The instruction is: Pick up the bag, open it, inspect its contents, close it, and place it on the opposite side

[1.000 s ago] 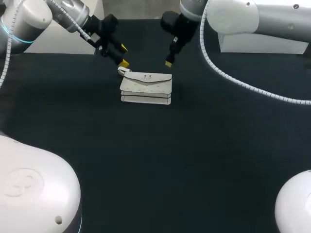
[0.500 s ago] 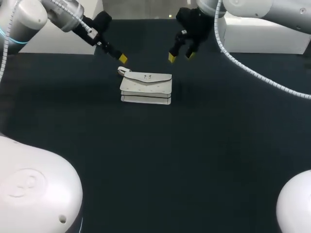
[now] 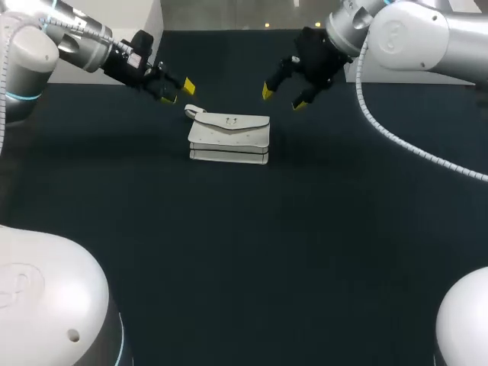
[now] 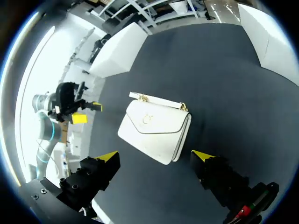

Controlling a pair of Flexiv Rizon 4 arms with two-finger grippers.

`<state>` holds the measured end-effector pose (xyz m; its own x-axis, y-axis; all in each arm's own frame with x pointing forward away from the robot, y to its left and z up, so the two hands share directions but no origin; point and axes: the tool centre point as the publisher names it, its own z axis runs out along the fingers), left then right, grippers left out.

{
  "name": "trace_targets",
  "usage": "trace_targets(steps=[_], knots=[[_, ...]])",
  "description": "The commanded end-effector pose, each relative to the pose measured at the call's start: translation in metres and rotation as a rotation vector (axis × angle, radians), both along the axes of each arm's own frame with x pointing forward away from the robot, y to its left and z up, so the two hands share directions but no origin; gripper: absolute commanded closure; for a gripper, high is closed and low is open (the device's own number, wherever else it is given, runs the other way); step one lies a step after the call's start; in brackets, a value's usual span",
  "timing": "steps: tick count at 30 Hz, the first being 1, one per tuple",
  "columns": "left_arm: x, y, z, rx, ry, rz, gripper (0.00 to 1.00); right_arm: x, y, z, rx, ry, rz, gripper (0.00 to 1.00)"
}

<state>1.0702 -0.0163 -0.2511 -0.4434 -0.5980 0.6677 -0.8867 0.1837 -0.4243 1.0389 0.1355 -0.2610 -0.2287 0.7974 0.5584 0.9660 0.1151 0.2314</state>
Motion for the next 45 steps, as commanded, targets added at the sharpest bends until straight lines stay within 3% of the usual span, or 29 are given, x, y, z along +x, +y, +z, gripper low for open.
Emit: trace_targets(steps=[1,7,11,21,29,31,33,35,39,42,45], knots=[[0.002,0.002,-0.008,-0.187,0.172,0.192,0.00,-0.004,-0.004,-0.005,0.234,0.027,-0.466,0.00],[0.002,0.002,-0.008,-0.187,0.172,0.192,0.00,-0.004,-0.004,-0.005,0.234,0.027,-0.466,0.00],[0.011,-0.003,-0.019,-0.241,0.303,0.177,0.00,0.003,0.002,-0.009,0.189,0.110,-0.531,0.00],[0.024,0.010,-0.022,-0.277,0.524,0.099,0.00,0.007,0.006,-0.028,0.254,0.152,-0.568,0.00],[0.033,0.008,-0.041,-0.258,0.596,0.082,0.00,0.007,0.017,-0.045,0.307,0.101,-0.433,0.00],[0.033,0.005,-0.044,-0.257,0.597,0.084,0.00,0.009,0.019,-0.050,0.318,0.107,-0.380,0.32],[0.034,0.004,-0.047,-0.259,0.602,0.087,0.00,0.012,0.020,-0.054,0.312,0.130,-0.330,0.27],[0.035,0.003,-0.050,-0.251,0.600,0.101,0.00,0.015,0.021,-0.059,0.305,0.160,-0.308,0.16],[0.036,0.003,-0.055,-0.248,0.606,0.126,0.00,0.019,0.023,-0.067,0.300,0.243,-0.244,0.21],[0.036,0.002,-0.058,-0.240,0.607,0.138,0.00,0.023,0.022,-0.074,0.309,0.281,-0.224,0.15],[0.036,0.002,-0.059,-0.237,0.609,0.142,0.00,0.026,0.019,-0.080,0.334,0.314,-0.197,0.16]])
